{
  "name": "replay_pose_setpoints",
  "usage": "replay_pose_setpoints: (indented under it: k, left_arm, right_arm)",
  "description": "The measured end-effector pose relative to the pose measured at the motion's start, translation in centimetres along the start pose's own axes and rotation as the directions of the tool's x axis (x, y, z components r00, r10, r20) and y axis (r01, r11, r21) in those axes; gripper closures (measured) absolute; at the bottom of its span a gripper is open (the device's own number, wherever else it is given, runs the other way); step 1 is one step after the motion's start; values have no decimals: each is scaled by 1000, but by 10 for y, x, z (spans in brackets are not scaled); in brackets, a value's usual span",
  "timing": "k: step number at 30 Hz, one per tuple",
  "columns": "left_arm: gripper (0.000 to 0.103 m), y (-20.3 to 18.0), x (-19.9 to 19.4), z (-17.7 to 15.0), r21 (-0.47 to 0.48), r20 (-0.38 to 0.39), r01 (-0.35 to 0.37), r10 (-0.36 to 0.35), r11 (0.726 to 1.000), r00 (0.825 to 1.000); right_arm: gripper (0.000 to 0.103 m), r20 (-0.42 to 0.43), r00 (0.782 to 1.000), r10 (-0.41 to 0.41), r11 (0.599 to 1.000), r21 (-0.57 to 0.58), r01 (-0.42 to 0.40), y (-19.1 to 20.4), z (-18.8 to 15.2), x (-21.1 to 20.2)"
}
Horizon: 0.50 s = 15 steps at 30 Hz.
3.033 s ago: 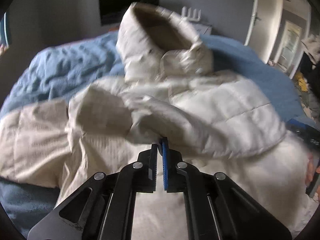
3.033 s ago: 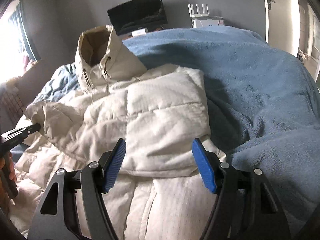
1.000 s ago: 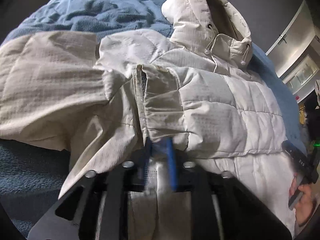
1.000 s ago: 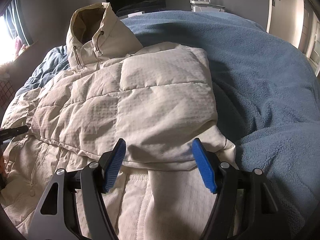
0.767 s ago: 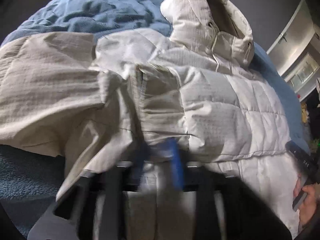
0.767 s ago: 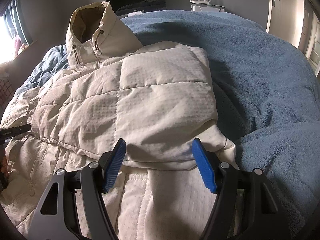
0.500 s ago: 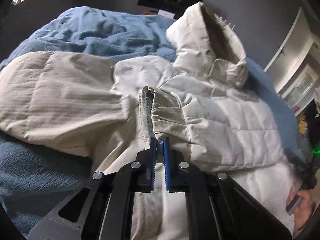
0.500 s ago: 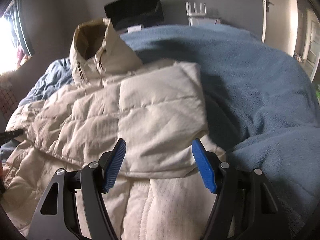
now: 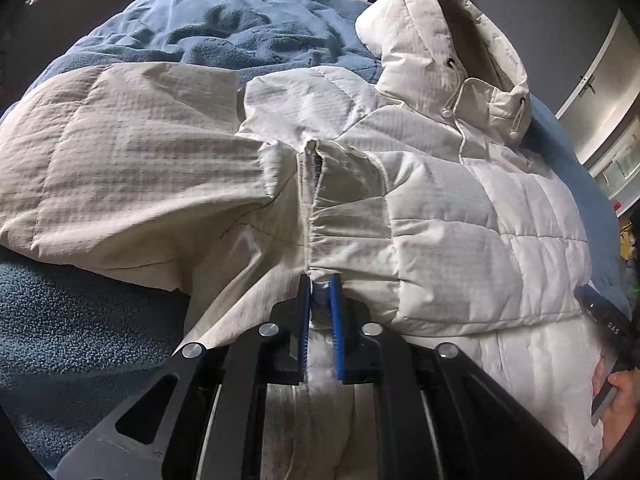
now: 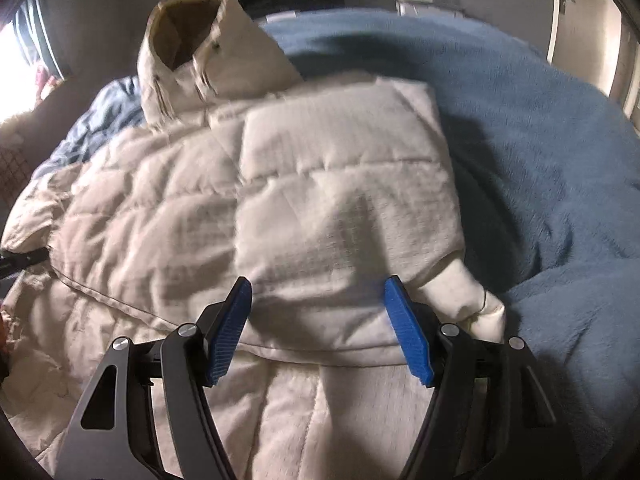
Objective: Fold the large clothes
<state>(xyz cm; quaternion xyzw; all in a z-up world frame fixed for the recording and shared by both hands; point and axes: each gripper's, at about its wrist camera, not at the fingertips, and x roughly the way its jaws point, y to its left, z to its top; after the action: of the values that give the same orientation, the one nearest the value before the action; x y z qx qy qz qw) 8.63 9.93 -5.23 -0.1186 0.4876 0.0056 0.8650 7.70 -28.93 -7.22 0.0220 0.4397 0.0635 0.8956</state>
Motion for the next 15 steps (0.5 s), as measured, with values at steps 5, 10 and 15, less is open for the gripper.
replay_pose_setpoints:
  k: [5,10,15]
  left_arm:
    - [79,2,-7,1,-15,23,24,-24,1000,999]
    - [63,-3,-27,5,6,120,28,-28,1000,992]
    - [49,-29,-42,8,128,232,30,-59,991,971]
  right_arm:
    - [36,-49,998,-39,999,-21,38,5,-2,12]
    - [34,-49,998,-41,999,-23,40,6,-4,12]
    - [33,-50,998,-46,999,-30,44,7,-4,12]
